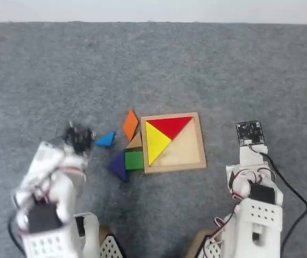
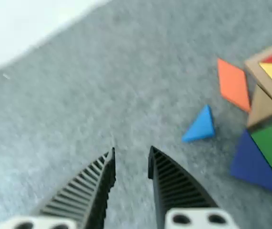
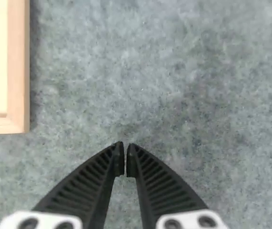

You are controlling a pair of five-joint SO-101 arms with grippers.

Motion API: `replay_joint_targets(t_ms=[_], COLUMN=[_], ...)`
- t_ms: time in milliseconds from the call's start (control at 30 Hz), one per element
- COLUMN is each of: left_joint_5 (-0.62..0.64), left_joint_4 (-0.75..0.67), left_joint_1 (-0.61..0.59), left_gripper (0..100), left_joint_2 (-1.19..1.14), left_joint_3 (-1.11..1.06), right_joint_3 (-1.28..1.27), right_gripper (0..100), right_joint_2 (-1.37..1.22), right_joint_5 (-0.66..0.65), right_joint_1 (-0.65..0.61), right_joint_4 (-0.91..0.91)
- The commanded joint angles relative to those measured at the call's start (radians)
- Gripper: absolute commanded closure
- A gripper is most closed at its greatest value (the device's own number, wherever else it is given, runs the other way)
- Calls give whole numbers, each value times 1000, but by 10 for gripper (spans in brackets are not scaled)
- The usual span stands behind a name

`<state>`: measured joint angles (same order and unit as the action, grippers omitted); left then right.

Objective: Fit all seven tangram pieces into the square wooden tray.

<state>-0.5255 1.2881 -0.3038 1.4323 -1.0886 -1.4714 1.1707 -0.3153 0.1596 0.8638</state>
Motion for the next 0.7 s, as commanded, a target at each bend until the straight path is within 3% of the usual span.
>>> replay_joint_targets(t_ms=[0,133,333,667], left_joint_5=[40,44,107,161], left_joint_4=[138,296,255,86], left_joint_1=[35,167,270,402], left_gripper=[882,880,850,863], left_joint_2=[-655,-1103,-1498,-1626], left_joint_3=[435,769,1018,1063], right_joint_3=[-14,-60,-103,-123], right_gripper=[976,976,976,976], right_joint_2=[105,206,308,337], right_joint_5=[3,3,-5,-43], right_joint_1=[5,5,7,5], right_joint_4=[18,16,19,19])
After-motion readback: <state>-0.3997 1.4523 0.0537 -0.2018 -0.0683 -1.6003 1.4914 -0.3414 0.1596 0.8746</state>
